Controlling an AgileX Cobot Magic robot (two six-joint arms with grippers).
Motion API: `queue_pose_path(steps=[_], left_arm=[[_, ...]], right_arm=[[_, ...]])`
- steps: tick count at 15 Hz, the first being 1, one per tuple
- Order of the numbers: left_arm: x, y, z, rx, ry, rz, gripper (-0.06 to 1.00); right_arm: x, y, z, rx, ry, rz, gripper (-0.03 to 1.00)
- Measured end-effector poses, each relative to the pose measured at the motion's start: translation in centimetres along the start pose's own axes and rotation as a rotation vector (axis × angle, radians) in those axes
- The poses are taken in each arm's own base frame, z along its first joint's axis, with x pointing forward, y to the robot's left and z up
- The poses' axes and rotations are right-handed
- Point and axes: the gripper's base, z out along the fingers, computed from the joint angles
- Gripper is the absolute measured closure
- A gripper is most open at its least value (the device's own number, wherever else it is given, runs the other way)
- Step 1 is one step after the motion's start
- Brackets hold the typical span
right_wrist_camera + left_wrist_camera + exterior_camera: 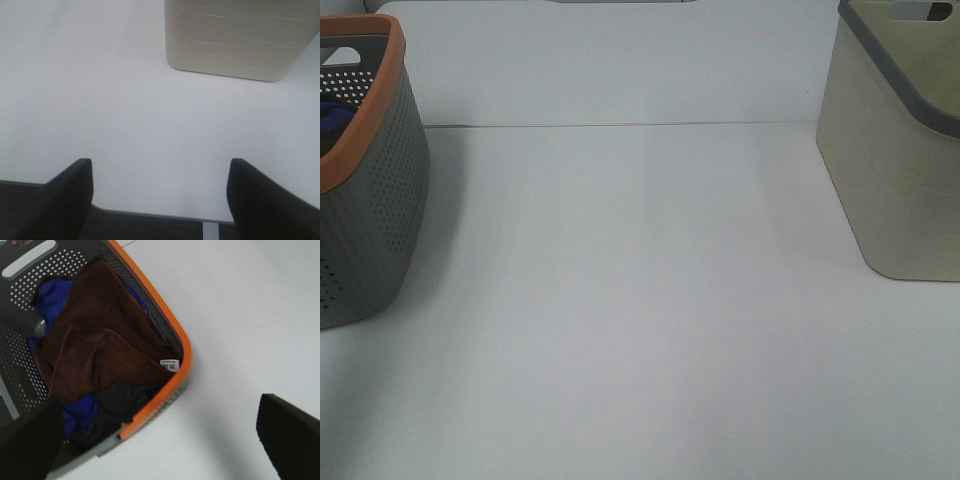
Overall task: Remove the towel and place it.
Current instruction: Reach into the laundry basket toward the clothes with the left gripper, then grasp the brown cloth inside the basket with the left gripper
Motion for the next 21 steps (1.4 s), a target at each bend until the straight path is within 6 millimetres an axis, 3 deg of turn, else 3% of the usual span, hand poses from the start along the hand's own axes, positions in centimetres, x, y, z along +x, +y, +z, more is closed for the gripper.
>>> queue_pose_path(steps=[3, 4, 5, 8, 13, 18, 21], left_arm=[[-3.5, 3.1, 6.1, 0.012, 0.118, 0.232, -0.05], [-3.8, 3.7, 7.2, 0.018, 0.139, 0.268, -0.05], [-4.0, 5.2, 10.0, 0.038, 0.197, 0.366, -0.05], [-2.6, 8.0, 14.9, 0.114, 0.299, 0.533, -0.05], [1.2, 12.7, 21.5, 0.197, 0.403, 0.576, -0.05], [0.3, 16.2, 27.5, 0.145, 0.397, 0.605, -0.05], [0.7, 16.8, 30.5, 0.11, 0.399, 0.635, -0.05]], right_arm=[[0.0, 0.0, 0.0, 0.0, 0.0, 0.0, 0.22], [0.0, 0.0, 0.0, 0.0, 0.0, 0.0, 0.22], [0.0, 0.0, 0.0, 0.0, 0.0, 0.0, 0.22], [0.0, 0.0, 0.0, 0.0, 0.0, 0.0, 0.22], [0.0, 0.0, 0.0, 0.0, 0.0, 0.0, 0.22], [0.0, 0.0, 0.0, 0.0, 0.0, 0.0, 0.22], [0.0, 0.0, 0.0, 0.0, 0.0, 0.0, 0.22]])
